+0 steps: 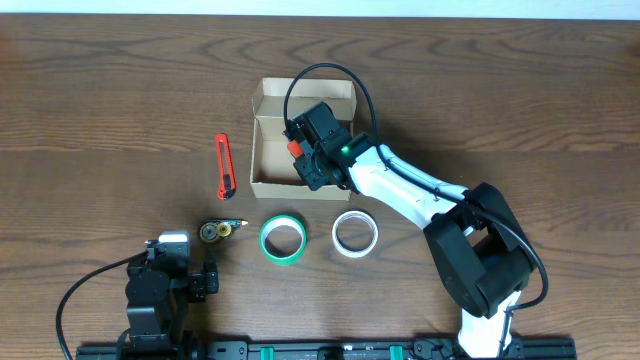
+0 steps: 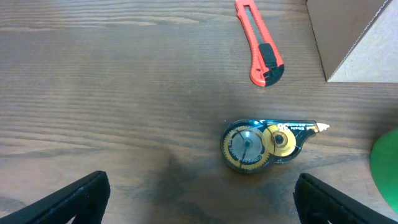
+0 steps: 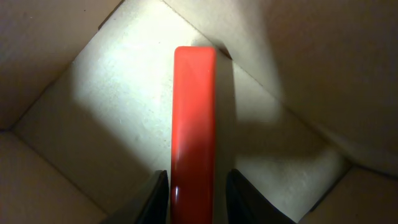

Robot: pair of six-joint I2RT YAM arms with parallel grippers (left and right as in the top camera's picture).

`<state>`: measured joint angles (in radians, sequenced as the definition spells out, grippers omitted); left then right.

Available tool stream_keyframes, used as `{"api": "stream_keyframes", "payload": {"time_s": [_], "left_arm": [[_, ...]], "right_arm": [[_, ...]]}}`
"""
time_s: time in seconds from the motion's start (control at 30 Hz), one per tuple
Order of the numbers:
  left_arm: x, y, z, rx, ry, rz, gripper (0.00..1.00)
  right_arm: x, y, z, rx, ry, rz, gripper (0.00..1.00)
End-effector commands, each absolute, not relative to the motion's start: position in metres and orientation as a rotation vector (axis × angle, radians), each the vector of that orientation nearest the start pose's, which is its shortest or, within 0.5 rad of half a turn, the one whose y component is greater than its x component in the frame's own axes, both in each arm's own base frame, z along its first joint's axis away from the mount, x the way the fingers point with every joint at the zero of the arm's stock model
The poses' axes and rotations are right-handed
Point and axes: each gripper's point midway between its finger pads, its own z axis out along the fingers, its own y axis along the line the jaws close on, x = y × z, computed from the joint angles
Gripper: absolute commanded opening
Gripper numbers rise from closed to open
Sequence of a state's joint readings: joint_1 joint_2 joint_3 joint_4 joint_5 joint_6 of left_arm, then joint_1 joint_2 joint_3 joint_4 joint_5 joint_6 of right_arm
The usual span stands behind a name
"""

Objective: Pack container
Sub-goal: 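Move the right gripper to the white masking tape roll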

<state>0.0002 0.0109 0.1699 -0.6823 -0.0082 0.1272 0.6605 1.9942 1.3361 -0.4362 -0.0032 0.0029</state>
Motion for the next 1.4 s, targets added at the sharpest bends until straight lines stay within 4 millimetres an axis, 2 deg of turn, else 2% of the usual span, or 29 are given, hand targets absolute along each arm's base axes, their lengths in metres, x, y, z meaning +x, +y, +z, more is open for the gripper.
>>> {"api": "stream_keyframes", "payload": {"time_s": [0.0,0.13,0.27,0.4,0.47,0.53,0.57,0.63,0.7,0.8,0.9,1.03,1.2,1.37], "left_arm": [[0.201,0.005,0.087,0.096,2.099,0.095,0.95],[0.201,0.005,0.087,0.096,2.099,0.095,0.95],[0.201,0.005,0.087,0.096,2.099,0.095,0.95],[0.201,0.005,0.087,0.096,2.099,0.095,0.96],[0.201,0.005,0.087,0.096,2.099,0.095,0.95],[0.201,0.005,0.087,0.096,2.099,0.095,0.95],[0.201,0.005,0.087,0.096,2.099,0.095,0.95],[0.201,0.005,0.087,0.096,2.099,0.095,0.95],[0.201,0.005,0.087,0.096,2.099,0.095,0.95],[0.201,0.005,0.087,0.096,2.099,0.095,0.95],[0.201,0.005,0.087,0.096,2.099,0.095,0.95],[0.201,0.005,0.087,0.096,2.099,0.095,0.95],[0.201,0.005,0.087,0.096,2.099,0.095,0.95],[0.201,0.005,0.087,0.096,2.099,0.095,0.95]], "right_arm": [[0.375,0.291,0.041,-0.879,2.516,0.187,0.31],[0.379,0.294,0.068,-0.857,2.457,0.211,0.33],[0.381,0.297,0.111,-0.824,2.366,0.248,0.44],[0.376,0.293,0.157,-0.796,2.29,0.279,0.57],[0.37,0.288,0.18,-0.771,2.261,0.301,0.7],[0.36,0.281,0.204,-0.743,2.24,0.318,0.92],[0.354,0.276,0.213,-0.737,2.239,0.322,0.99],[0.339,0.264,0.224,-0.686,2.275,0.339,0.99],[0.326,0.25,0.227,-0.62,2.337,0.35,0.99],[0.304,0.218,0.218,-0.482,2.481,0.295,0.99],[0.277,0.186,0.197,-0.393,2.608,0.18,0.99],[0.245,0.17,0.169,-0.343,2.69,0.155,0.99],[0.206,0.146,0.115,-0.154,2.82,0.125,0.99],[0.194,0.142,0.072,-0.012,2.878,0.143,0.99]]}}
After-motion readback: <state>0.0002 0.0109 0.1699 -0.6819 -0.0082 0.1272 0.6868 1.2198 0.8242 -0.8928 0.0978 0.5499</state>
